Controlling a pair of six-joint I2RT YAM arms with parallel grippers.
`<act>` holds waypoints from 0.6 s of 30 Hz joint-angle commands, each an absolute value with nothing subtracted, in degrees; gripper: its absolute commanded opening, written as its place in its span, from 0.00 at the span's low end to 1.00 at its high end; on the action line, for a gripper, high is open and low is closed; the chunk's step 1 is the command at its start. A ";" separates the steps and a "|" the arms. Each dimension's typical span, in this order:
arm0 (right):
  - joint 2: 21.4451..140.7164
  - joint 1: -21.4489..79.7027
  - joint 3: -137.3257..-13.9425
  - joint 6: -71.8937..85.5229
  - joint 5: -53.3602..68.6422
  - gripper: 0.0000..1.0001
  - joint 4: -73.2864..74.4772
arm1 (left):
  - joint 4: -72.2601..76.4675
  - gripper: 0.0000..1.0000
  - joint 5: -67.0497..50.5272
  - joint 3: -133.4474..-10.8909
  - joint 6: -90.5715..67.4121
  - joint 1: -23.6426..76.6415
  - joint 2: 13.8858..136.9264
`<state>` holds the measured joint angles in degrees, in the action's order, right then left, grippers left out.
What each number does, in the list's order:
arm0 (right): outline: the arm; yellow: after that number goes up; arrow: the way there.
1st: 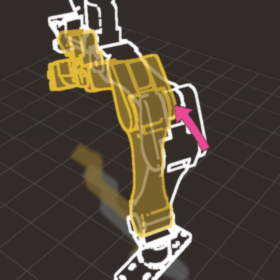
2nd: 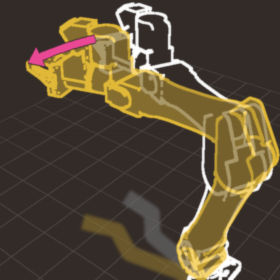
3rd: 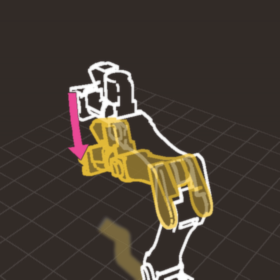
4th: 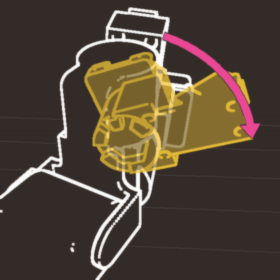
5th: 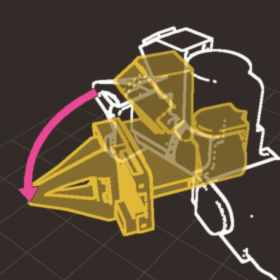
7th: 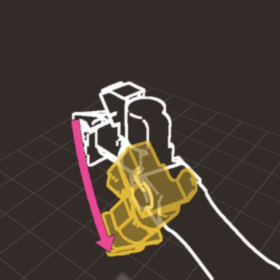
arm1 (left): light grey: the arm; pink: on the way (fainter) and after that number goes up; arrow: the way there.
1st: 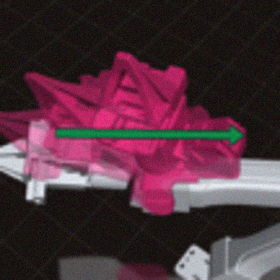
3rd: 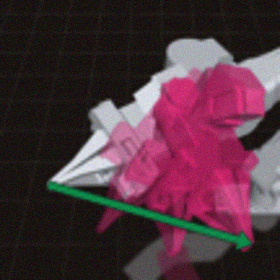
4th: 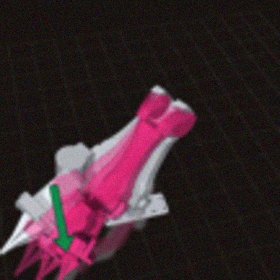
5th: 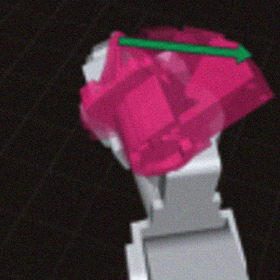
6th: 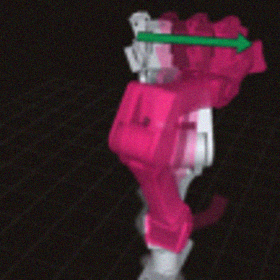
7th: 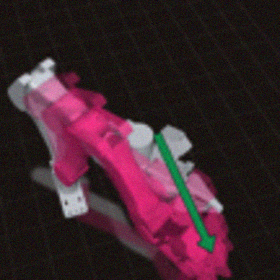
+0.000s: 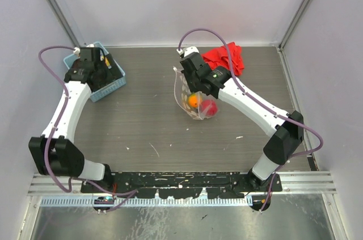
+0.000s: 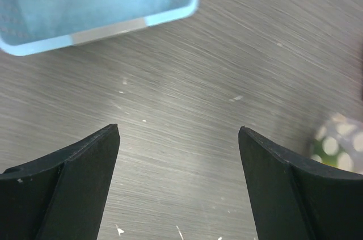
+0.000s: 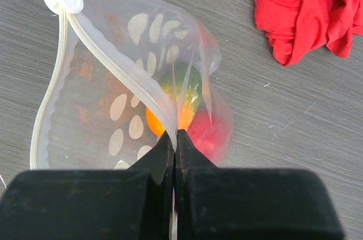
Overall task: Place the food in the zip-top bag and seal the zipper
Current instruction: Pick up the fake fruit from the bin.
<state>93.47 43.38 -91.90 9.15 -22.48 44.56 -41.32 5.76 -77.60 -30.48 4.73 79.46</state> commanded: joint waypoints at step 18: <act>90.01 43.20 -90.69 6.40 -22.75 0.00 41.08 | -43.86 0.90 18.68 -100.56 -22.77 -7.78 108.92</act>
<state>93.45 43.38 -90.85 7.35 -22.35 43.51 -43.51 14.46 -95.68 -25.56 -6.31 104.51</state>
